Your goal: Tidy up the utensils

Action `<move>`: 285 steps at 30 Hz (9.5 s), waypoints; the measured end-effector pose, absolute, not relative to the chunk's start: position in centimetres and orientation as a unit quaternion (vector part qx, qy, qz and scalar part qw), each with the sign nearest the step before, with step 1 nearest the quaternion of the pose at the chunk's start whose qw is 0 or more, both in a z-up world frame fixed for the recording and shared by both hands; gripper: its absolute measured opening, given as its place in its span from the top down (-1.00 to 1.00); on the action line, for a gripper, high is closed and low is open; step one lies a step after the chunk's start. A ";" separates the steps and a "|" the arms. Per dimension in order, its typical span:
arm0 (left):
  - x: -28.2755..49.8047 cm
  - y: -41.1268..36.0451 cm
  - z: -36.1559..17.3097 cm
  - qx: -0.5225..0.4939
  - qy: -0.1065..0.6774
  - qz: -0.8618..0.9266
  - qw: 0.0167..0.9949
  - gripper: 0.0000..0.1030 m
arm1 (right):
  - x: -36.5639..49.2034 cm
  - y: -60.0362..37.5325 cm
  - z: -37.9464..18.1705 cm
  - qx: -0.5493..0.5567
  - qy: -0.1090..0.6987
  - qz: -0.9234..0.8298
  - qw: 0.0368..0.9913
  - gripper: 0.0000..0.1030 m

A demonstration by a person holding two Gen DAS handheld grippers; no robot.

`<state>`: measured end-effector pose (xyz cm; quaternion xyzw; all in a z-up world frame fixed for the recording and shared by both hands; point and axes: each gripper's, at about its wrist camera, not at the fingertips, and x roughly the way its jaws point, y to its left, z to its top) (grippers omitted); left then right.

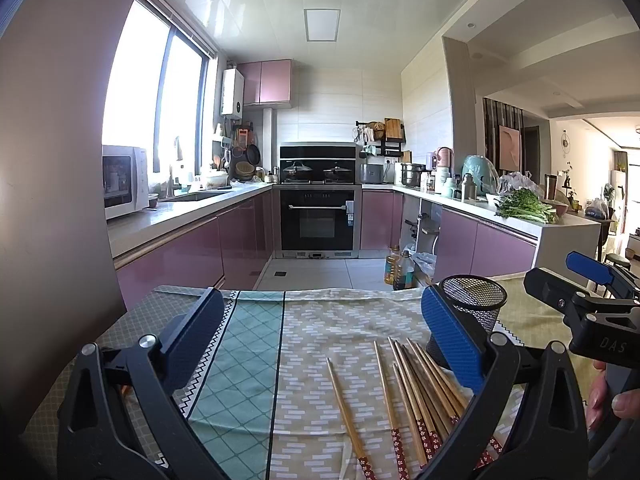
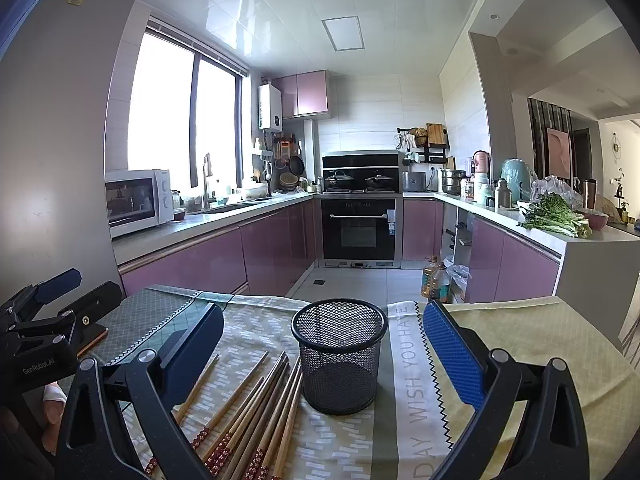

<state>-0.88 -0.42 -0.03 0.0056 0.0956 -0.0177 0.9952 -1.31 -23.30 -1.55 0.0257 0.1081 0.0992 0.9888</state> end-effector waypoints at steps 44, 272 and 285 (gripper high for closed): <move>-0.5 -0.7 -0.8 0.010 0.107 -0.020 0.994 -0.89 | -1.1 -23.7 -1.7 0.029 0.114 0.099 0.988 -0.88; 9.1 -3.9 -4.8 -0.013 0.403 -0.292 0.867 0.85 | 5.3 -22.3 -3.9 0.018 0.333 0.258 0.907 0.89; 9.1 -2.5 1.9 -0.062 0.330 -0.348 0.875 0.85 | 5.7 -24.9 -1.0 0.049 0.287 0.253 0.923 0.88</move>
